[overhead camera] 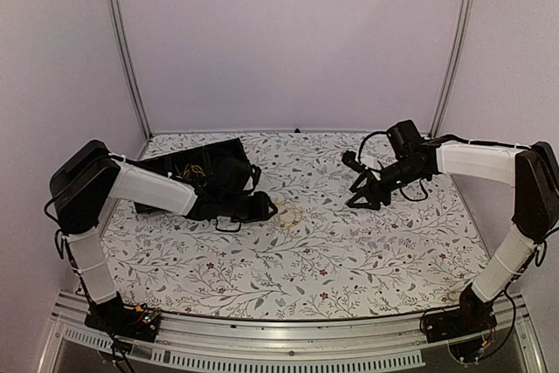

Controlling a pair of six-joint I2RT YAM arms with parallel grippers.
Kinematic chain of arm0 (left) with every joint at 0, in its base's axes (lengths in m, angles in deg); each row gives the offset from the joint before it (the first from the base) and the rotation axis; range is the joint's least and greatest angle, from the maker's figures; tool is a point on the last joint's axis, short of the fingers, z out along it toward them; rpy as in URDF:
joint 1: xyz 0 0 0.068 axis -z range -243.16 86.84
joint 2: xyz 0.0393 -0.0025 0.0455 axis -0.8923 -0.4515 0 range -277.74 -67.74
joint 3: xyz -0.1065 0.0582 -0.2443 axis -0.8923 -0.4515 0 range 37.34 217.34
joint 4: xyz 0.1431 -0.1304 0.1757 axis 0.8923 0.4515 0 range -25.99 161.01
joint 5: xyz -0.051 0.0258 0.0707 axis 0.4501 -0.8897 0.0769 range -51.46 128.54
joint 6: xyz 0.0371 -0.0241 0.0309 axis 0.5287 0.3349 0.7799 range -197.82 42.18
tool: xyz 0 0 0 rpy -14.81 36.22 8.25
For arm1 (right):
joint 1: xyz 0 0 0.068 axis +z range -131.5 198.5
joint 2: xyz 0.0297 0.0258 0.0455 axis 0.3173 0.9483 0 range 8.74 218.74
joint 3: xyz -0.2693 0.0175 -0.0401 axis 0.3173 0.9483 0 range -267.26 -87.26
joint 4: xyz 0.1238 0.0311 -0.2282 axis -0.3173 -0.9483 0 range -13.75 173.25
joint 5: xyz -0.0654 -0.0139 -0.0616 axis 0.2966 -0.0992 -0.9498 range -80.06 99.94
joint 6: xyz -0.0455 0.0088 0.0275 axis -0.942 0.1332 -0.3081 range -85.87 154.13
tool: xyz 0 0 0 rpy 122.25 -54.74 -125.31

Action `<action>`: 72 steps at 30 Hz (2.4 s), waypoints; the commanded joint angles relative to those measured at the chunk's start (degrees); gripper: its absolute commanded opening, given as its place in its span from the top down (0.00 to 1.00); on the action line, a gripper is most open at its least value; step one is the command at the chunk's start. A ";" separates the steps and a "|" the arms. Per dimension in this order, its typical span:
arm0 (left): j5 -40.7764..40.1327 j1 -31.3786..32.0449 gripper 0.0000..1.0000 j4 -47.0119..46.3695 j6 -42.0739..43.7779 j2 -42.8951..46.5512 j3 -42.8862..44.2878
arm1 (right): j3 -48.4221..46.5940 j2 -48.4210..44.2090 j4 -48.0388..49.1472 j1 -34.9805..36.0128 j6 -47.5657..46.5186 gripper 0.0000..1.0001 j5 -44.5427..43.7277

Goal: Untangle the cables

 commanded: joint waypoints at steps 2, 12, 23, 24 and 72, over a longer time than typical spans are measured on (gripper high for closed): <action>2.85 0.36 0.76 -4.37 -2.60 -5.01 4.94 | -1.73 0.90 -1.04 0.21 -0.85 0.41 -0.77; 5.33 1.07 1.00 -8.40 3.17 -1.88 6.50 | -2.98 0.12 -1.75 0.21 -0.43 0.42 0.46; 13.79 6.92 1.00 -12.66 23.39 7.79 10.06 | -8.28 -9.50 -3.39 -0.40 6.67 0.36 2.82; 13.63 7.46 1.00 -12.55 24.59 8.31 10.31 | -8.90 -10.51 -4.71 -0.40 6.56 0.35 3.74; -0.60 7.89 0.94 -35.25 17.44 -17.48 15.30 | -24.65 -18.38 -12.41 2.00 9.79 1.00 19.07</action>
